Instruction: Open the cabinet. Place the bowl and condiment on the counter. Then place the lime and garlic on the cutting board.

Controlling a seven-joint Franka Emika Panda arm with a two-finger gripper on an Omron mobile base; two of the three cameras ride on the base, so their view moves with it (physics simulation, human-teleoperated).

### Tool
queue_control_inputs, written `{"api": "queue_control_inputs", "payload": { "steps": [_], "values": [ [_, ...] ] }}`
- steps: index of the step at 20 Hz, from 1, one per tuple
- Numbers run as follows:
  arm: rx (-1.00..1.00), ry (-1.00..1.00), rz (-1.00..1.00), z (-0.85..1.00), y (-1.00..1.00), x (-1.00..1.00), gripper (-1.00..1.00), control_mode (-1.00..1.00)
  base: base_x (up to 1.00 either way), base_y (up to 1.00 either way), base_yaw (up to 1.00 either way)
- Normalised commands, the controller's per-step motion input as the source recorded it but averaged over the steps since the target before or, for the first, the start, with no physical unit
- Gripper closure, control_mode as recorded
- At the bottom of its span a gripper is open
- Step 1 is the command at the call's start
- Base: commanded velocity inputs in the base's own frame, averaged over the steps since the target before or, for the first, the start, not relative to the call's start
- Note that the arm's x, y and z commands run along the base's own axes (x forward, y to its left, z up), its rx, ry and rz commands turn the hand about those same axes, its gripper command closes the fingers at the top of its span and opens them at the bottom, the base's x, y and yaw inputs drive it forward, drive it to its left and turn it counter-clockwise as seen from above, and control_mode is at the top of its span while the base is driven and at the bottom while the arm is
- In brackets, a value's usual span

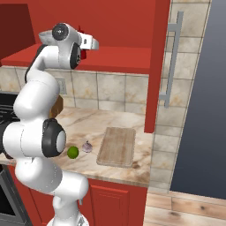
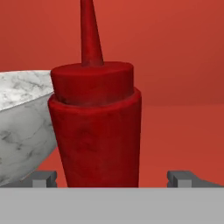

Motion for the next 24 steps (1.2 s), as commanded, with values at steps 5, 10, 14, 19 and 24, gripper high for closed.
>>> {"api": "queue_control_inputs", "payload": {
  "steps": [5, 10, 14, 19, 24],
  "values": [
    [-0.01, 0.00, 0.01, -0.04, 0.00, 0.25, -1.00, -1.00, 0.00, 0.00, 0.00],
    [-0.01, 0.00, 0.01, -0.01, 0.00, 0.19, 1.00, -1.00, 0.00, 0.00, 0.00],
    [0.00, -0.02, 0.02, 0.00, 0.06, -0.17, 1.00, -1.00, 0.00, 0.00, 0.00],
    [-0.01, -0.12, 0.00, -0.04, 0.09, -0.88, 1.00, -1.00, 0.00, 0.00, 0.00],
    [0.00, -0.13, 0.00, -0.19, -0.01, -1.00, 1.00, -1.00, 0.00, 0.00, 0.00]
  ]
}}
